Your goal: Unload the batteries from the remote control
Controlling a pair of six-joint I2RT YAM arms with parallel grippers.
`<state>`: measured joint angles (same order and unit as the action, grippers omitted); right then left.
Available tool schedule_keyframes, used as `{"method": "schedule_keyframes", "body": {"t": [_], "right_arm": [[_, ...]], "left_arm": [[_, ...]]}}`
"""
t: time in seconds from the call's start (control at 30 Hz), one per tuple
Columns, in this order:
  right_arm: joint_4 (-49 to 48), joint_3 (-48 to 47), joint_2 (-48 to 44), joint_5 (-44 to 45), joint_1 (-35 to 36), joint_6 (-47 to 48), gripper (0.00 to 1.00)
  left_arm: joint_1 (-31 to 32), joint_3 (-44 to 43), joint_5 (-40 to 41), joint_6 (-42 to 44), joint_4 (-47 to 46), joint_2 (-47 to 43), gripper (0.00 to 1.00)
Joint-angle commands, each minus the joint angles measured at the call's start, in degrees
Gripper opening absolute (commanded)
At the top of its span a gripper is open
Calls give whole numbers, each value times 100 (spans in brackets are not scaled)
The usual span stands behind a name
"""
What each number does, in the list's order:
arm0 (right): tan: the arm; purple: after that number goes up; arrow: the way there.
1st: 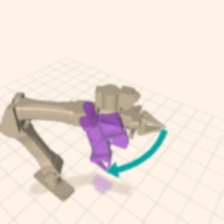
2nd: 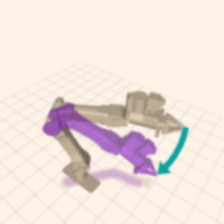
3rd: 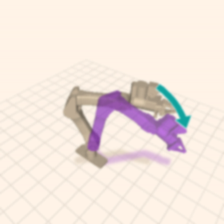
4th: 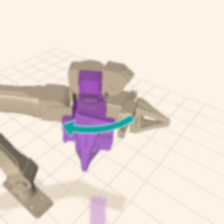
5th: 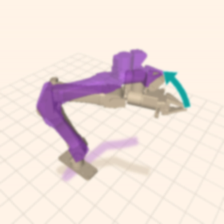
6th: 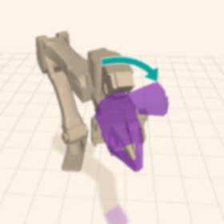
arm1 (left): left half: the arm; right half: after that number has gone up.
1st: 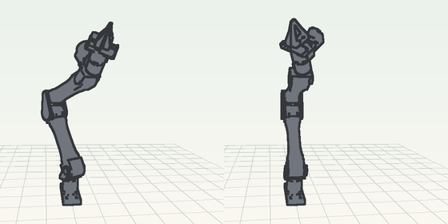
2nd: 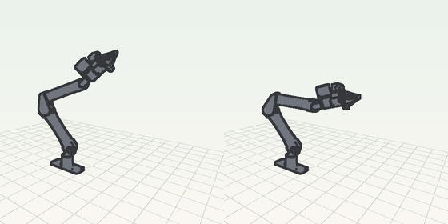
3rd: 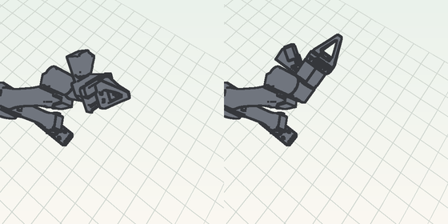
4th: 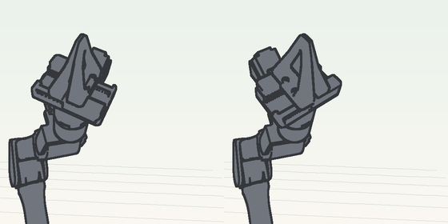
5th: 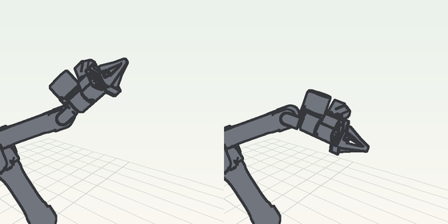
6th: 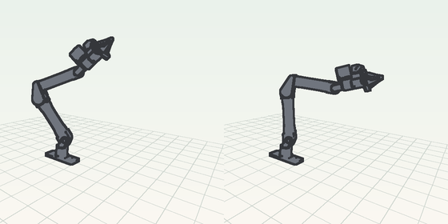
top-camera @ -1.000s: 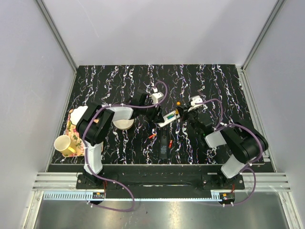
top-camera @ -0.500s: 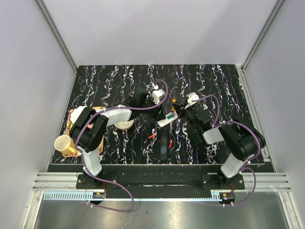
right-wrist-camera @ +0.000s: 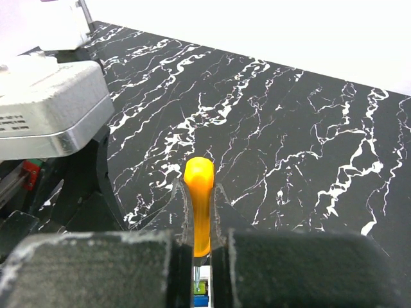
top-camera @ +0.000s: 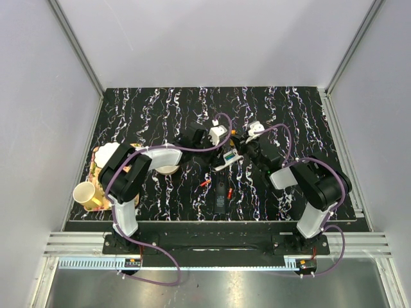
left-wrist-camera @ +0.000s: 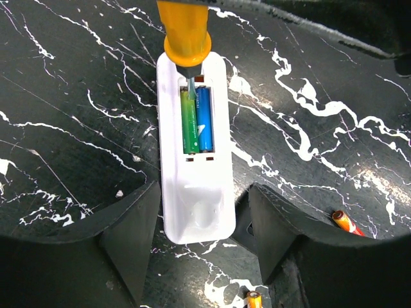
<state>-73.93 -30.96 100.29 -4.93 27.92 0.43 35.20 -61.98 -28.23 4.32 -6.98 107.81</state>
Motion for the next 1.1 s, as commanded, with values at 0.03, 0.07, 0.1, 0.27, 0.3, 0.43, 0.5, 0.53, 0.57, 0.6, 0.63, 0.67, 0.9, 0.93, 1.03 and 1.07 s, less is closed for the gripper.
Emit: {"method": "schedule_keyframes", "body": {"t": [0.03, 0.07, 0.1, 0.27, 0.3, 0.43, 0.5, 0.53, 0.57, 0.6, 0.63, 0.67, 0.9, 0.93, 1.03, 1.07], "right_arm": [[-1545, -200, 122, 247, -32, 203, 0], [-1545, -209, 140, 255, -41, 230, 0], [-1545, -226, 149, 273, -41, 230, 0], [-1545, -279, 184, 352, -50, 317, 0], [-1545, -296, 227, 352, -67, 326, 0], [-1545, -279, 289, 335, -68, 283, 0], [-1545, -253, 316, 326, -76, 186, 0], [-1545, -253, 324, 317, -76, 160, 0], [-1545, -253, 342, 308, -76, 107, 0], [-1545, -235, 342, 308, -76, 81, 0], [-1545, -218, 342, 343, -76, 2, 0], [-1545, -200, 307, 352, -85, -7, 0], [-1537, 151, 193, 361, -138, -815, 0], [-1537, 204, 184, 378, -173, -1051, 0], [-1528, 406, 175, 405, -296, -1534, 0], [-1528, 450, 192, 405, -340, -1667, 0]], "left_arm": [[31, -78, 151, 96, -251, 65, 61], [31, -78, 151, 96, -251, 82, 61], [39, -78, 160, 96, -251, 108, 61], [57, -113, 177, 87, -260, 205, 59], [57, -122, 186, 87, -260, 223, 59], [75, -166, 230, 87, -242, 293, 56], [83, -183, 239, 96, -207, 328, 54], [83, -209, 248, 96, -181, 346, 53], [83, -227, 282, 104, -163, 355, 52], [83, -245, 318, 96, -146, 381, 51], [92, -271, 344, 96, -93, 399, 50], [84, -280, 370, 104, -75, 416, 48], [92, -350, 529, 52, 22, 557, 34], [92, -376, 546, 60, 74, 566, 32], [92, -412, 599, 34, 118, 618, 27], [92, -429, 599, 34, 144, 645, 27]]}}
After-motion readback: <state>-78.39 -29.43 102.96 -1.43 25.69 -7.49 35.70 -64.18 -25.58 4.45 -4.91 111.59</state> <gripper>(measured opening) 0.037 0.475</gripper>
